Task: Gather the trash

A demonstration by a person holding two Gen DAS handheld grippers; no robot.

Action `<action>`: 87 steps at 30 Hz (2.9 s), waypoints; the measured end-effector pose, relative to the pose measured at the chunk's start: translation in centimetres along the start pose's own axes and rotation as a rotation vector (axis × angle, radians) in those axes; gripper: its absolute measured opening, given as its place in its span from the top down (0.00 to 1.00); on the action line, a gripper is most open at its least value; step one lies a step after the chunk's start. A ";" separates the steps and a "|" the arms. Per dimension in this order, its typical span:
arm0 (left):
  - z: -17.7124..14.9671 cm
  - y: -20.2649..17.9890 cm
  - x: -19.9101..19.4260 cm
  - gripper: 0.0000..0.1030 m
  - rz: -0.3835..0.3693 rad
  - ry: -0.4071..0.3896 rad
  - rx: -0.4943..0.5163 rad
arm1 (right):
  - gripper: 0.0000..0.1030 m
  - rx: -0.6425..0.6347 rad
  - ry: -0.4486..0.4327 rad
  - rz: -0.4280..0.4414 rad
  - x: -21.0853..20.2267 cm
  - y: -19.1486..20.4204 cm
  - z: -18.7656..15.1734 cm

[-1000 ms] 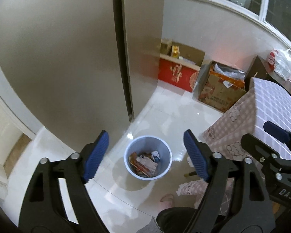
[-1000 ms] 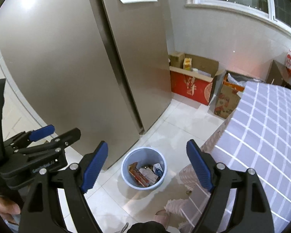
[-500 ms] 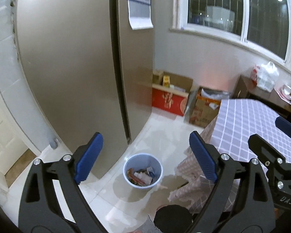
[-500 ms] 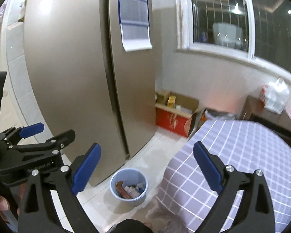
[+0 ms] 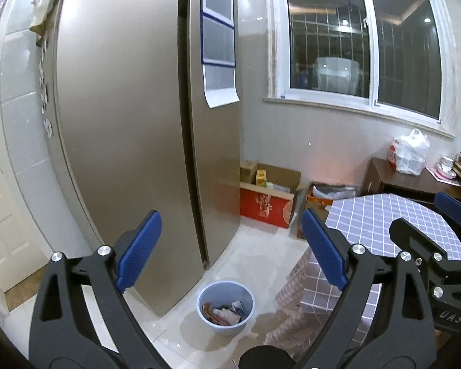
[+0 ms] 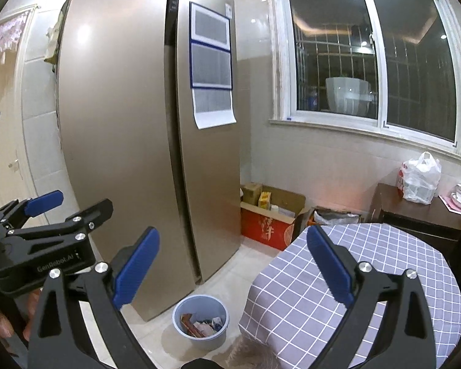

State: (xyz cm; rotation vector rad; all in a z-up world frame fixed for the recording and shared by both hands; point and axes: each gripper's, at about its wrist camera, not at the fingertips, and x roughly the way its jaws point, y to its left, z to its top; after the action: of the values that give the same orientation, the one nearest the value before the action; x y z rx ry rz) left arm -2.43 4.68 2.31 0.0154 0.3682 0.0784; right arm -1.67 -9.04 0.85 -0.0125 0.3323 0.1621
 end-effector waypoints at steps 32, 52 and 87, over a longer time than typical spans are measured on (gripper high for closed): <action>-0.1 -1.0 -1.4 0.11 -0.025 -0.031 0.045 | 0.07 0.034 -0.024 0.012 -0.9 -0.8 -0.1; -0.4 -1.0 -1.2 0.11 -0.027 -0.024 0.049 | 0.07 0.038 -0.015 0.015 -0.4 -0.3 -0.4; -0.9 -1.6 -0.7 0.11 0.005 -0.002 0.048 | 0.07 0.045 0.006 0.033 0.6 0.2 -0.6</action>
State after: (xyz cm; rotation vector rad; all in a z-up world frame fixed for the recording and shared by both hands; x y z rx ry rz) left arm -3.24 3.07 1.68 0.0640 0.3680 0.0742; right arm -1.30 -8.76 0.12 0.0372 0.3425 0.1873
